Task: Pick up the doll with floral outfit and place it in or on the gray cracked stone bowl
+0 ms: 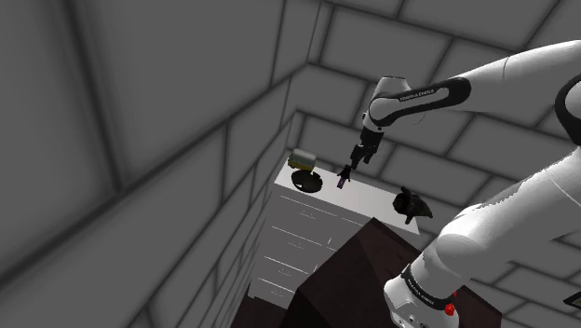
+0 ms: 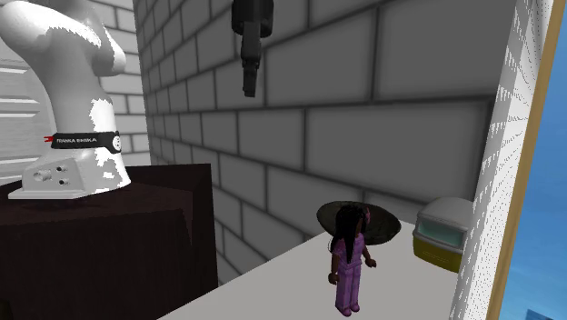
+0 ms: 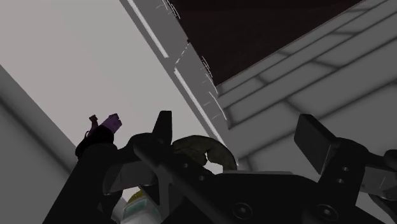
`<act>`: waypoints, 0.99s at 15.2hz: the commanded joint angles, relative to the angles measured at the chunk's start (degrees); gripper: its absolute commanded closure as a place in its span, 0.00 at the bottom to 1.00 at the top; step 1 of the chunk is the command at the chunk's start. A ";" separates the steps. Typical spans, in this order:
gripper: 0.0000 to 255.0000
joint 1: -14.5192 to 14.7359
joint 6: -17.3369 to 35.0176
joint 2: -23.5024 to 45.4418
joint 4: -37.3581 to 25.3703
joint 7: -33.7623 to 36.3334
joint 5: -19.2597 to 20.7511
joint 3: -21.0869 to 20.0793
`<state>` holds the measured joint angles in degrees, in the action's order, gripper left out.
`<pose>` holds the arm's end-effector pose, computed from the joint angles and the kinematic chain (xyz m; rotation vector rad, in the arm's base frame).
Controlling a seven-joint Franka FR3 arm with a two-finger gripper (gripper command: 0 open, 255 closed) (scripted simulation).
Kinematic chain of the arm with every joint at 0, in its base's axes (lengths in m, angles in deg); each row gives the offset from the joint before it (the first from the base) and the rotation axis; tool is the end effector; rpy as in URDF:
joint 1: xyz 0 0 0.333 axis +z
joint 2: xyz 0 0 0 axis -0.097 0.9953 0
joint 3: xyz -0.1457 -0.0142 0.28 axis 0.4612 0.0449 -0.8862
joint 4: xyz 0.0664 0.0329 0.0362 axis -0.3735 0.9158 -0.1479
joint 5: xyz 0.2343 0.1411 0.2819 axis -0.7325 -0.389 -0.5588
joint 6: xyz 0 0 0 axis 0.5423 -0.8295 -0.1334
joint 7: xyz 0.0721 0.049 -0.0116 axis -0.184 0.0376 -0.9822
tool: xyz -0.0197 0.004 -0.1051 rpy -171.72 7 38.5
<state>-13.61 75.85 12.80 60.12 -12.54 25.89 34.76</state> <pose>0.3968 -0.1822 0.3761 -3.1333 0.0812 0.1086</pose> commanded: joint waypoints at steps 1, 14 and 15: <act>0.00 -0.60 3.26 4.11 -1.60 -2.74 -0.72 1.87; 0.00 -6.71 15.05 32.39 -19.87 -21.09 -16.68 4.82; 0.00 -7.67 15.34 34.53 -21.81 -22.30 -17.94 4.43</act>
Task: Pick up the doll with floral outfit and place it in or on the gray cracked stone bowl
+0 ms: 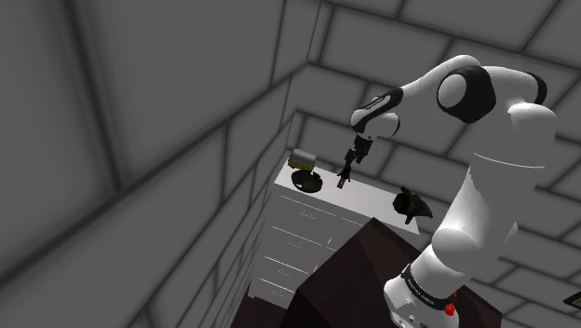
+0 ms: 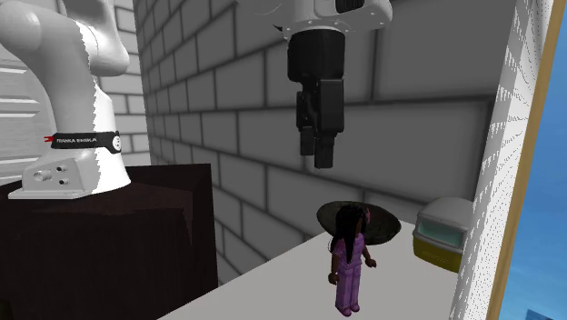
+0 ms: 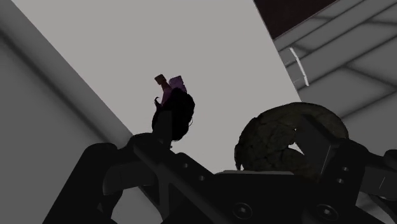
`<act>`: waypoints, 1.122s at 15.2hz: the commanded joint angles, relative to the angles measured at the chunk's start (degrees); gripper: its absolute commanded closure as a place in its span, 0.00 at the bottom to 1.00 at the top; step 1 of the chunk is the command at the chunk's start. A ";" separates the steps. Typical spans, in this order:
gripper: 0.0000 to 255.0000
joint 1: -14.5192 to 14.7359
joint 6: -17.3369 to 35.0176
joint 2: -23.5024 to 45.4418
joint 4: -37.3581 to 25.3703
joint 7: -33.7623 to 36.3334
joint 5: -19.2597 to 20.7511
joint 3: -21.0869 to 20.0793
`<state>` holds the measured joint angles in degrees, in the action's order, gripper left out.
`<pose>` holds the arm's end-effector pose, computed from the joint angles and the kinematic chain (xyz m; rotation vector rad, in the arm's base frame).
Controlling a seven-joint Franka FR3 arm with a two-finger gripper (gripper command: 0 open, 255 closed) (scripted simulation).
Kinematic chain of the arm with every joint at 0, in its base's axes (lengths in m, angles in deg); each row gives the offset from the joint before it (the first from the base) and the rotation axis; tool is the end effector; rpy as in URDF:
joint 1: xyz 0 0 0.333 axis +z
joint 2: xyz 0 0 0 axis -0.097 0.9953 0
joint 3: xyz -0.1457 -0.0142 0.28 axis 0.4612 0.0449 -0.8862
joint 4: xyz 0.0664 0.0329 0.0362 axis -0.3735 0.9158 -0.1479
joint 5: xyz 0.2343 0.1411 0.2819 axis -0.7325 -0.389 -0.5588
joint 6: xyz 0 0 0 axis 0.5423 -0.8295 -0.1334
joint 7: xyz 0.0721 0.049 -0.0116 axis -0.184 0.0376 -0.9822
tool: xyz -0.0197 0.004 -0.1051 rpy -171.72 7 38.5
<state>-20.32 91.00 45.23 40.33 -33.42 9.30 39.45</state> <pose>0.4671 -0.3306 0.2713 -3.1374 0.1274 -0.0222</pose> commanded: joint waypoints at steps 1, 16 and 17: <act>0.00 -1.96 0.39 4.22 -4.02 -2.55 -2.53 -0.68; 0.00 -6.77 4.34 16.23 -12.43 -7.13 -8.03 -3.98; 0.00 -6.77 4.34 16.23 -12.43 -7.13 -8.03 -3.98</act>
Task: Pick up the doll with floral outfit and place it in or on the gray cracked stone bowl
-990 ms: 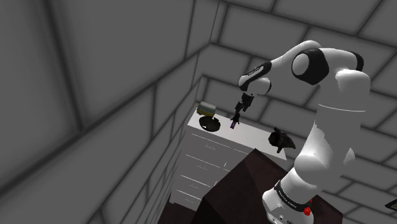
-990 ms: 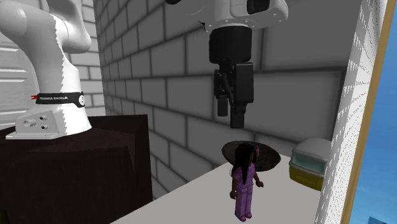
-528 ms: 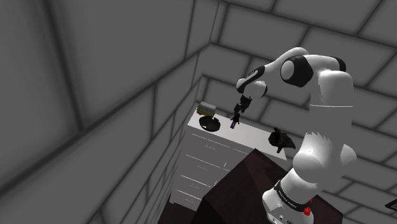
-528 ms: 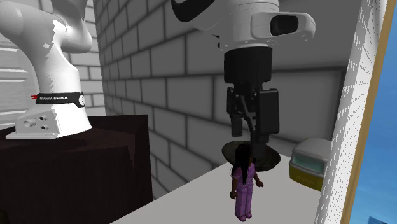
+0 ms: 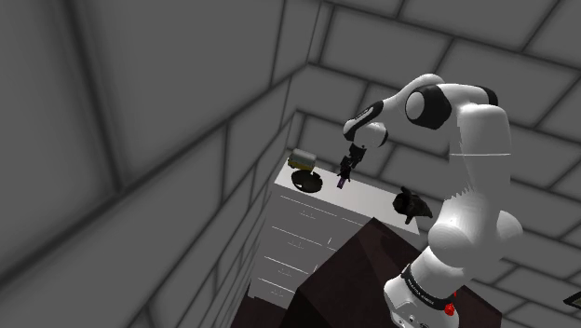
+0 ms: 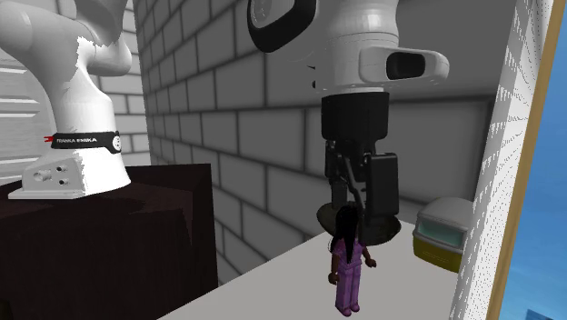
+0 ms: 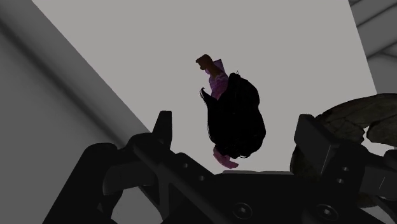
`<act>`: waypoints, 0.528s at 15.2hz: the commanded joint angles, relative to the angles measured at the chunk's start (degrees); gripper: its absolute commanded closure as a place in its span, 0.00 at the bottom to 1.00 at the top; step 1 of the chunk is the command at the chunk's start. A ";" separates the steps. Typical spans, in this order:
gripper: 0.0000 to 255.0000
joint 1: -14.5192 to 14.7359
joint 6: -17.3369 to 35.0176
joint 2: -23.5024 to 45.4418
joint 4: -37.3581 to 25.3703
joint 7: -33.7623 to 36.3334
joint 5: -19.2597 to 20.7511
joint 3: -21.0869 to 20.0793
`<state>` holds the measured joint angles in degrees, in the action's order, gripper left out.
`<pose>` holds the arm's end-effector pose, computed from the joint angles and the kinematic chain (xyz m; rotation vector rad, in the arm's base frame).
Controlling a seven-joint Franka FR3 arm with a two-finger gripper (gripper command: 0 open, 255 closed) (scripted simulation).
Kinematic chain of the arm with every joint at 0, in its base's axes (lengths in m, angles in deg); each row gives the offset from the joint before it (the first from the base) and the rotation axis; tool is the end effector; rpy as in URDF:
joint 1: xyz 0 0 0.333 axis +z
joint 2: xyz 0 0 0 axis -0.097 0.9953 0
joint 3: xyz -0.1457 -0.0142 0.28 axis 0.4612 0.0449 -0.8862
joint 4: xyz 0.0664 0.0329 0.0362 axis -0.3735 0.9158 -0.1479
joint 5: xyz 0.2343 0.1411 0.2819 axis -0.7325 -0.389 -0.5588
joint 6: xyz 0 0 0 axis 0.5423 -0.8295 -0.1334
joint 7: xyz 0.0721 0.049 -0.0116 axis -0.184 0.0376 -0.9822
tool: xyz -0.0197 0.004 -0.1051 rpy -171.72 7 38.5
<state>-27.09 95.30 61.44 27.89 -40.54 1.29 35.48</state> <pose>0.4962 -0.3862 0.1960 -3.1361 0.1434 -0.0716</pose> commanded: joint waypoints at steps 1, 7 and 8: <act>0.00 0.00 0.04 0.02 0.01 -0.01 -0.01 -0.01; 1.00 0.00 0.02 0.01 0.01 0.00 -0.01 -0.01; 1.00 0.00 0.02 0.00 0.02 0.00 -0.01 0.00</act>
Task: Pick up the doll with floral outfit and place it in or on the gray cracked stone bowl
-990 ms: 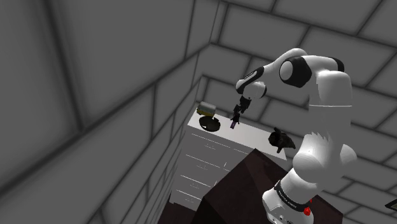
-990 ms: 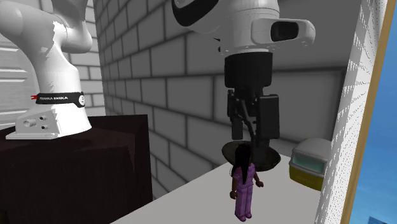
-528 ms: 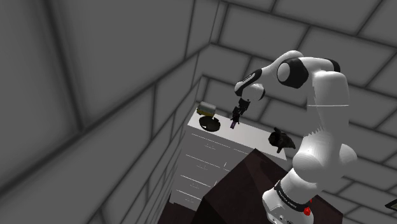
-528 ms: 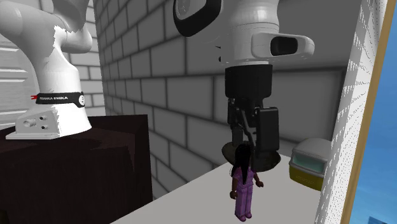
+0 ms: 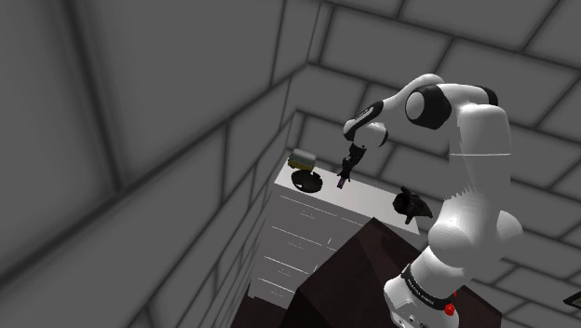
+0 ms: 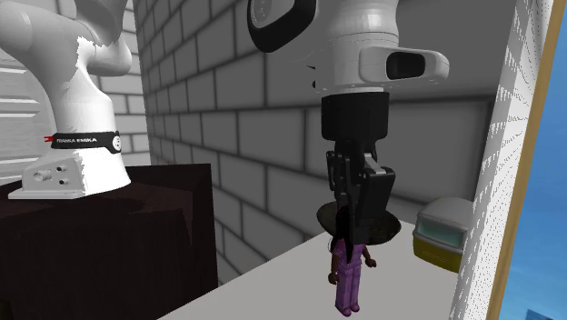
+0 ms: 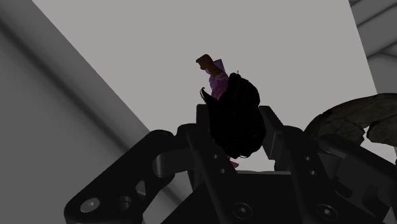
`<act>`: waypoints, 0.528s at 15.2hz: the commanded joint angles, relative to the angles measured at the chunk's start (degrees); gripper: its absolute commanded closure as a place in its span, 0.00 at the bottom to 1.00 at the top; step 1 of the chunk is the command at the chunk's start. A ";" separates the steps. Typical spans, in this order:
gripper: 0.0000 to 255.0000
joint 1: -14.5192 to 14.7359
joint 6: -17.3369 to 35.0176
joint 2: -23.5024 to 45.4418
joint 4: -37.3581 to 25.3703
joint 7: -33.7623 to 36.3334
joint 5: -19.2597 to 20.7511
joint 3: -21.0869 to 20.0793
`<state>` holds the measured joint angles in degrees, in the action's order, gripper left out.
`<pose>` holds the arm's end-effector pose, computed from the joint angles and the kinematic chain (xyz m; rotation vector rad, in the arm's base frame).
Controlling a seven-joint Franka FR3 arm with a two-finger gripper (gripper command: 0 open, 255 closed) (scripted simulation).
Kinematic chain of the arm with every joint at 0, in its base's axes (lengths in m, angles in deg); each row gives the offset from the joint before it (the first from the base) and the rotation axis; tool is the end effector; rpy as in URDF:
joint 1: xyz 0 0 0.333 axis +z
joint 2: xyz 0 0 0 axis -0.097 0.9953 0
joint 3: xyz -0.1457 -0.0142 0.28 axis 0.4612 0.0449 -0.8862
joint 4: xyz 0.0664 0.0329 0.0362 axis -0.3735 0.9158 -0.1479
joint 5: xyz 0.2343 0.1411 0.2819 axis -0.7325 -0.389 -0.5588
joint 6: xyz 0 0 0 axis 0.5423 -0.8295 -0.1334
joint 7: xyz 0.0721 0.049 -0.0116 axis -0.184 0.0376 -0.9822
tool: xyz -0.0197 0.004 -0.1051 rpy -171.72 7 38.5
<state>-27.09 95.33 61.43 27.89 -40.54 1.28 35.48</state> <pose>0.4962 -0.3862 0.1962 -3.1365 0.1436 -0.0726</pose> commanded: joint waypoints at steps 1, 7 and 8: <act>1.00 0.01 -0.01 0.00 0.01 0.00 0.00 -0.01; 1.00 0.32 -0.99 -1.17 0.18 0.36 0.51 0.42; 1.00 0.48 -1.50 -1.75 0.23 0.55 0.77 0.64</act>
<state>-26.88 94.23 60.29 27.95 -40.29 1.80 35.93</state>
